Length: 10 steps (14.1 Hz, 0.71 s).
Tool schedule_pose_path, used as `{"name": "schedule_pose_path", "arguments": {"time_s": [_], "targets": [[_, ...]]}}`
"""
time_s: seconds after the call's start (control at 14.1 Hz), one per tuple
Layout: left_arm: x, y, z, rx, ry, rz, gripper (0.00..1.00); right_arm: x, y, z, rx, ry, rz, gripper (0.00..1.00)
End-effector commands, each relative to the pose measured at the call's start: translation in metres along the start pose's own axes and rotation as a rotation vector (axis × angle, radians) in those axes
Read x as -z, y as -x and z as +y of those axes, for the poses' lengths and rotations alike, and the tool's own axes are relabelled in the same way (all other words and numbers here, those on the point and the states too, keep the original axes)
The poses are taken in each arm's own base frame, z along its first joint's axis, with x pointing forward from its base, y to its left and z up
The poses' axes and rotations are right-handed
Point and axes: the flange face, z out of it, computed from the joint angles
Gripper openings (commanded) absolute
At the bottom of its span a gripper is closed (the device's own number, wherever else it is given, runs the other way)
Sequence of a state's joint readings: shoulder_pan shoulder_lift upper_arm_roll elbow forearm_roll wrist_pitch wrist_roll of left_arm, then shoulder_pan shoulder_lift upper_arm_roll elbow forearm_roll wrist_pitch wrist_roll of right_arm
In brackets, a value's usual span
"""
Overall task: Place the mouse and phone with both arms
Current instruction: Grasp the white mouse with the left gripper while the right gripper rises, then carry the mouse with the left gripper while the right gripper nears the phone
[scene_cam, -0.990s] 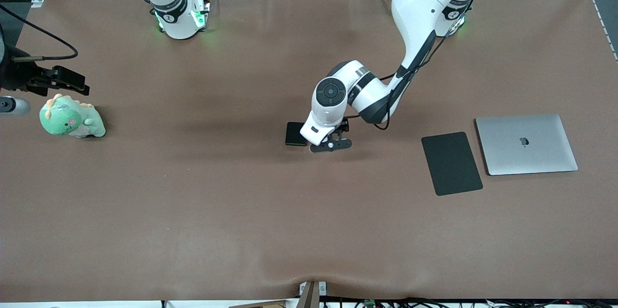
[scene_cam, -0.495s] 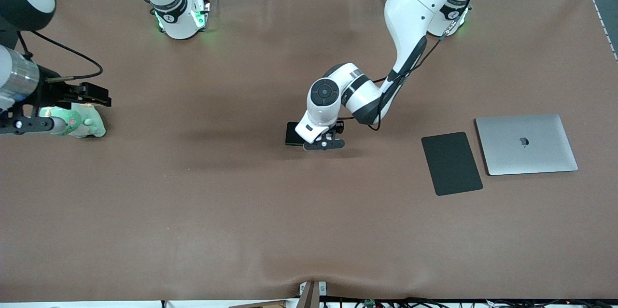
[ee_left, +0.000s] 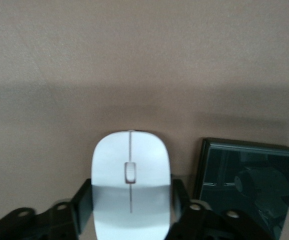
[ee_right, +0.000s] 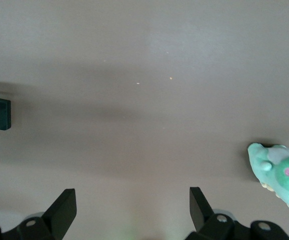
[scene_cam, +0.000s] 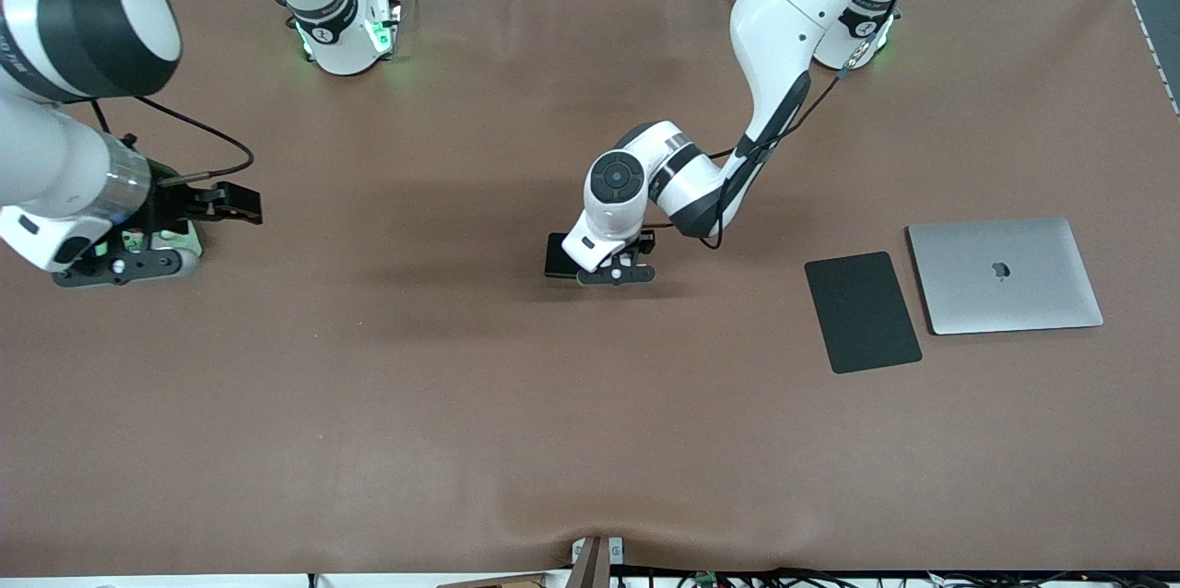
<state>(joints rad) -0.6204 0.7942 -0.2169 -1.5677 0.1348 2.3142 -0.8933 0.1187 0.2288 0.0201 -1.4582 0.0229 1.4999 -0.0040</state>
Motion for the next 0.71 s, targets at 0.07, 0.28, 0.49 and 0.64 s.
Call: {"name": "schedule_pose_path", "arguments": {"time_s": [0.07, 0.28, 0.49, 0.64], "targets": [[0.004, -0.001, 0.001, -0.005, -0.016, 0.009, 0.24, -0.009, -0.016, -0.023, 0.015, -0.063, 0.024, 1.00], [0.029, -0.013, -0.016, 0.008, -0.062, -0.006, 0.16, -0.022, -0.025, -0.041, -0.022, -0.062, 0.018, 1.00], [0.089, -0.038, -0.059, 0.058, -0.123, -0.031, 0.11, -0.034, -0.032, -0.074, -0.054, -0.056, 0.021, 1.00], [0.121, -0.055, -0.094, 0.089, -0.151, -0.046, 0.11, -0.044, -0.038, -0.095, -0.085, -0.074, 0.029, 1.00]]}}
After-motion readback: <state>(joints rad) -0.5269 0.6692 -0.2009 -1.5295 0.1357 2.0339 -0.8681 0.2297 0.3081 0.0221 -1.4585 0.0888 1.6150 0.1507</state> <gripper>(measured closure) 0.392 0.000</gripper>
